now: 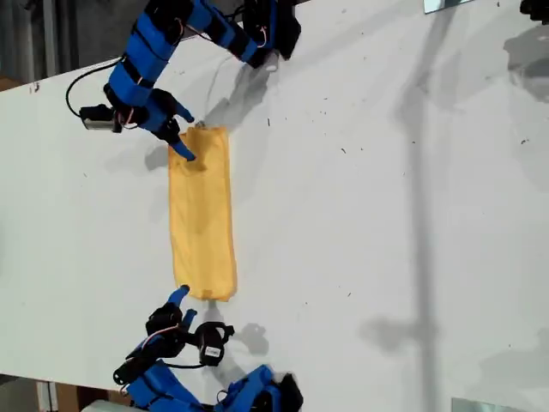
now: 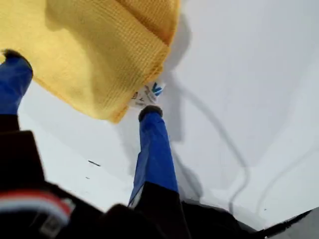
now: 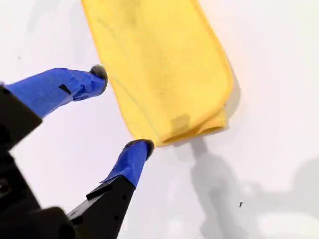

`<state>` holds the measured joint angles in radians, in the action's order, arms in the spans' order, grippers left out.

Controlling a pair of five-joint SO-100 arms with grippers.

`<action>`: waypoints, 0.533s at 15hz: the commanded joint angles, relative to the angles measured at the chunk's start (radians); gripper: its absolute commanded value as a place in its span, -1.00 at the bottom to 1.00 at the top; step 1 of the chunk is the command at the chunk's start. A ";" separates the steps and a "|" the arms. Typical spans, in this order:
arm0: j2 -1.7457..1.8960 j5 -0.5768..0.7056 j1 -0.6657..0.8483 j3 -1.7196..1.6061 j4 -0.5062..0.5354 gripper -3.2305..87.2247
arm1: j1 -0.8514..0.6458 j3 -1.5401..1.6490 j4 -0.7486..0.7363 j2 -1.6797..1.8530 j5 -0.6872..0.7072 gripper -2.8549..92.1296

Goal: Grasp corners of a square towel and fold twice.

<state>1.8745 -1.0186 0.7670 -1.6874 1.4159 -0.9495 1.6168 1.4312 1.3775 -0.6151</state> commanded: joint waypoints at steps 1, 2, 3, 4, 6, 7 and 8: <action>0.170 -0.040 -0.005 -0.140 -0.040 -0.45 | -0.043 -0.087 -0.046 -0.140 0.029 0.00; 0.252 -0.049 -0.017 -0.163 -0.017 -0.47 | -0.051 -0.104 -0.061 -0.173 0.044 0.02; 0.353 -0.069 -0.035 -0.193 0.008 -0.48 | -0.048 -0.130 -0.060 -0.190 0.051 0.02; 0.472 -0.100 -0.051 -0.250 0.026 -0.48 | -0.041 -0.158 -0.051 -0.204 0.054 -0.01; 0.669 -0.166 -0.058 -0.360 0.084 -0.49 | -0.052 -0.169 -0.051 -0.244 0.055 -0.85; 0.718 -0.181 -0.072 -0.411 0.086 -0.49 | -0.064 -0.135 -0.063 -0.245 0.041 -0.94; 0.747 -0.190 -0.084 -0.469 0.067 -0.49 | -0.078 -0.109 -0.063 -0.241 0.021 -0.94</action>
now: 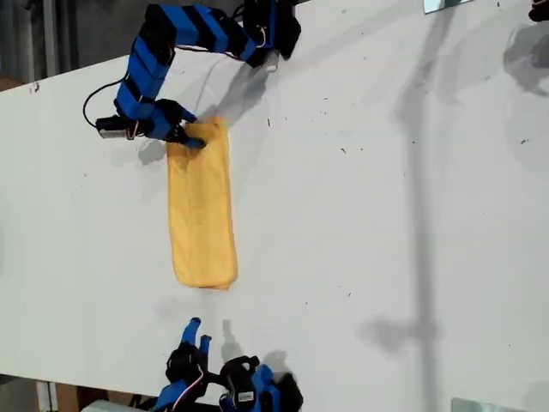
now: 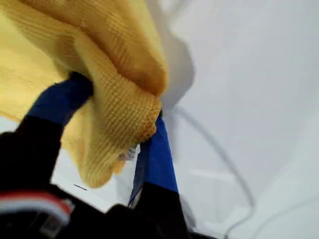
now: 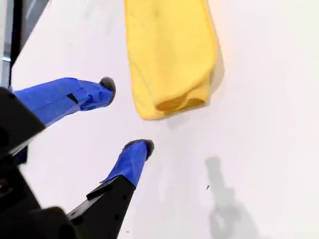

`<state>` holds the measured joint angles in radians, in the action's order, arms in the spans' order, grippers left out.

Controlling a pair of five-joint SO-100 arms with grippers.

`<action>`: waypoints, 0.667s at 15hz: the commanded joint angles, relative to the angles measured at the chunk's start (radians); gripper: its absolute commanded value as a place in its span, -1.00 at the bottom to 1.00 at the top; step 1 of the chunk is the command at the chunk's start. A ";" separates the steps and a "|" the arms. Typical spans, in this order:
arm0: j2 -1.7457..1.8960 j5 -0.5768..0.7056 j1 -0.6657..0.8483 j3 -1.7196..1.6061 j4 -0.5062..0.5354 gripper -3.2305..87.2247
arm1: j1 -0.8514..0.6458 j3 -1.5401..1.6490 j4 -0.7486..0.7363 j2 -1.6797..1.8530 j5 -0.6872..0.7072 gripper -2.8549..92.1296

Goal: Grasp corners of a square towel and fold twice.

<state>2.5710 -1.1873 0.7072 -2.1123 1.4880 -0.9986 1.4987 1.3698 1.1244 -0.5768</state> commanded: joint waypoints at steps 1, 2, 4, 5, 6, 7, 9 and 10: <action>0.104 -0.034 -0.028 -0.114 -0.029 -0.49 | -0.051 0.051 -0.008 0.035 -0.046 -0.94; 0.193 -0.048 -0.028 -0.183 -0.035 -0.49 | -0.078 0.095 -0.015 0.069 -0.069 -0.94; 0.417 -0.097 -0.031 -0.305 0.005 -0.49 | -0.123 0.193 -0.035 0.167 -0.097 -0.94; 0.514 -0.138 -0.052 -0.379 0.006 -0.49 | -0.138 0.242 -0.044 0.233 -0.112 -0.94; 0.581 -0.178 -0.091 -0.448 -0.011 -0.49 | -0.147 0.293 -0.044 0.310 -0.137 -0.94; 0.620 -0.207 -0.120 -0.502 -0.028 -0.49 | -0.156 0.333 -0.034 0.396 -0.167 -0.94; 0.684 -0.232 -0.143 -0.584 -0.057 -0.48 | -0.155 0.374 -0.006 0.558 -0.212 -0.94; 0.732 -0.236 -0.147 -0.620 -0.060 -0.48 | -0.123 0.371 0.006 0.627 -0.224 -0.94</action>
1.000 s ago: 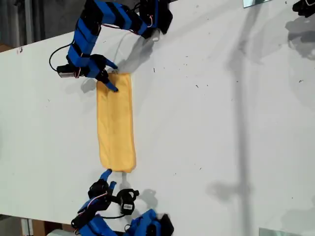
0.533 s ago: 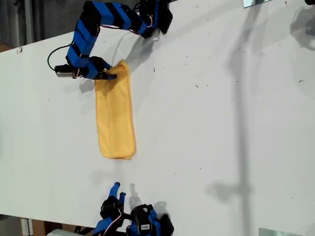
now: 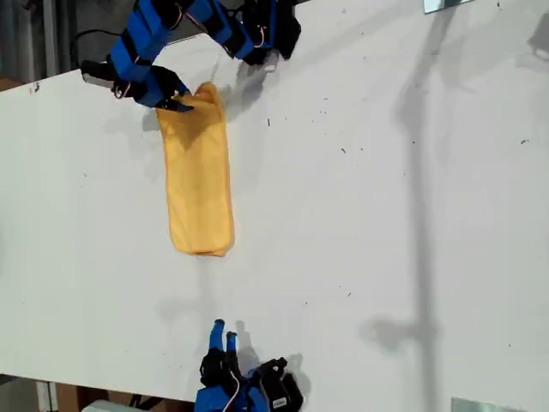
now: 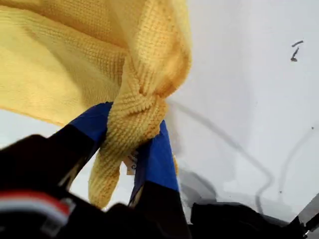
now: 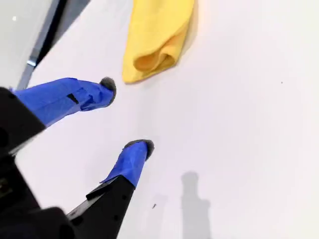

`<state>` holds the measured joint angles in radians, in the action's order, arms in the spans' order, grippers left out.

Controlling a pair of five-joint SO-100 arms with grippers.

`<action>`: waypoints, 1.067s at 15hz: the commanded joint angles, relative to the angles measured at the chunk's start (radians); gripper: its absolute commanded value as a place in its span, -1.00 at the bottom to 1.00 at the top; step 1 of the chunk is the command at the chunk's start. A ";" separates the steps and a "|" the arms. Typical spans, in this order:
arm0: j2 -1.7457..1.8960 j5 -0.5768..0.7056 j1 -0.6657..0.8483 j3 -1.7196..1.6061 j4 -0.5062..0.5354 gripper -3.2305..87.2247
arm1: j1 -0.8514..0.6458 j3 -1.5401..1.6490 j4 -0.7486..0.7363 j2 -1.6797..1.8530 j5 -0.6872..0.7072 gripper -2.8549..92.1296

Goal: Grasp corners of a square towel and fold twice.

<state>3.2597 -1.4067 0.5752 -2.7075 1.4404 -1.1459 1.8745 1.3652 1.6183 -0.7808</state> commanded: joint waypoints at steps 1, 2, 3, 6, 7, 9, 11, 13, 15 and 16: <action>0.098 -0.018 -0.014 -0.061 -0.014 -0.48 | 0.075 -0.021 0.015 0.192 -0.035 -0.94; 0.141 -0.009 -0.009 -0.098 -0.023 -0.48 | 0.137 -0.058 0.017 0.225 -0.038 -0.94; 0.164 0.003 -0.002 -0.129 -0.043 -0.48 | 0.193 -0.115 0.028 0.221 -0.052 -0.94; 0.210 0.072 0.021 -0.232 -0.129 -0.48 | 0.368 -0.373 0.026 0.095 -0.038 -0.94; 0.210 0.095 0.032 -0.256 -0.146 -0.48 | 0.423 -0.474 0.017 0.035 -0.026 -0.94; 0.210 0.124 0.060 -0.324 -0.186 -0.48 | 0.518 -0.664 -0.008 -0.098 -0.002 -0.94; 0.210 0.129 0.080 -0.377 -0.210 -0.49 | 0.588 -0.776 -0.087 -0.219 0.031 -0.94; 0.210 0.121 0.098 -0.379 -0.196 -0.48 | 0.621 -0.828 -0.183 -0.330 0.044 -0.94; 0.210 0.115 0.101 -0.387 -0.202 -0.47 | 0.641 -0.859 -0.279 -0.419 0.055 -0.94; 0.210 0.114 0.101 -0.390 -0.202 -0.47 | 0.650 -0.888 -0.325 -0.468 0.067 -0.94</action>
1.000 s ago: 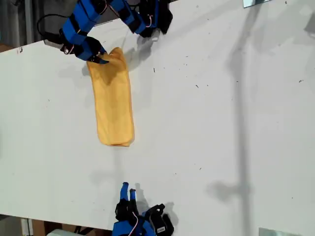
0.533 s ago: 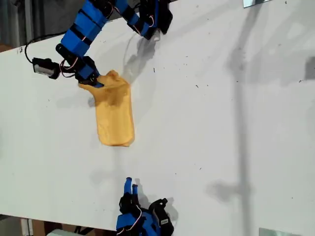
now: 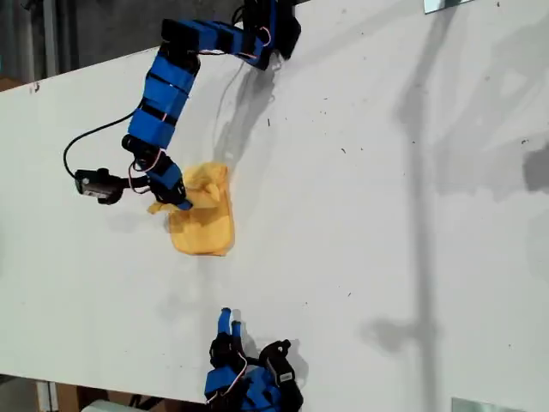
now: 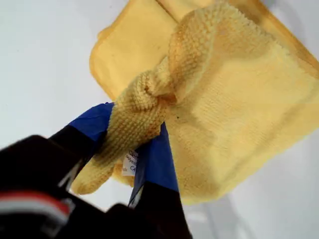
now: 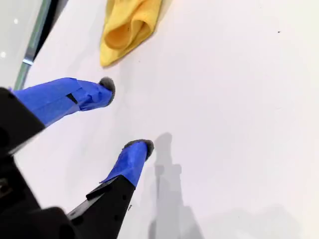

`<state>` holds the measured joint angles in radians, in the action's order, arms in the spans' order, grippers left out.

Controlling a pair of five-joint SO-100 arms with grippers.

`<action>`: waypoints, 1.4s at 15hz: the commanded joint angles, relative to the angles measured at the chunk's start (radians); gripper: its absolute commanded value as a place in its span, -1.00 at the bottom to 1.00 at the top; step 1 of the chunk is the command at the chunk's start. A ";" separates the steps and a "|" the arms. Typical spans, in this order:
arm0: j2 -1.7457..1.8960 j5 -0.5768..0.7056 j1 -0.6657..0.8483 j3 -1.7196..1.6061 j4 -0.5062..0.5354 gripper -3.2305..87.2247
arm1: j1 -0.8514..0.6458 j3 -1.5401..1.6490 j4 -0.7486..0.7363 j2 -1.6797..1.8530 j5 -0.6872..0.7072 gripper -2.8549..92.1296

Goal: Grasp corners of a square towel and fold twice.

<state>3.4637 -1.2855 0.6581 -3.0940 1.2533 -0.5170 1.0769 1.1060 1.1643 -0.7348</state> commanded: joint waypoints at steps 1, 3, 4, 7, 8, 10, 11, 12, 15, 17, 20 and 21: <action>0.006 -0.006 0.018 -0.003 -0.015 -0.47 | 0.032 -0.120 -0.120 -0.051 0.038 -0.94; 0.006 -0.008 0.014 -0.006 -0.014 -0.47 | 0.032 -0.143 -0.225 -0.095 0.046 -0.94; 0.006 -0.009 0.014 -0.006 -0.012 -0.47 | 0.031 -0.152 -0.261 -0.110 0.052 -0.94; 0.006 -0.009 0.009 -0.006 -0.012 -0.46 | 0.023 -0.153 -0.296 -0.144 0.074 -0.89; 0.006 -0.008 0.009 -0.006 -0.012 -0.46 | 0.026 -0.146 -0.307 -0.149 0.092 -0.65; 0.006 -0.006 0.009 -0.006 -0.012 -0.46 | 0.034 -0.146 -0.313 -0.135 0.126 -0.36; 0.006 -0.005 0.009 -0.006 -0.012 -0.46 | 0.037 -0.146 -0.313 -0.121 0.146 -0.24; 0.006 -0.005 0.009 -0.006 -0.012 -0.46 | 0.038 -0.146 -0.311 -0.109 0.156 -0.23; 0.006 -0.003 0.009 -0.008 -0.012 -0.46 | 0.038 -0.077 -0.310 -0.015 0.166 -0.14; 0.006 -0.003 0.009 -0.008 -0.011 -0.46 | -0.025 0.066 -0.267 0.126 0.150 -0.15; 0.006 -0.002 0.009 -0.008 -0.012 -0.46 | -0.129 0.279 -0.005 0.411 0.138 -0.15; 0.006 -0.003 0.011 -0.005 -0.008 -0.46 | -0.117 0.376 0.078 0.557 0.114 -0.12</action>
<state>3.4637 -1.2855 0.6596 -3.0971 1.2533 -0.6320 1.3790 1.0937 1.4788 -0.6013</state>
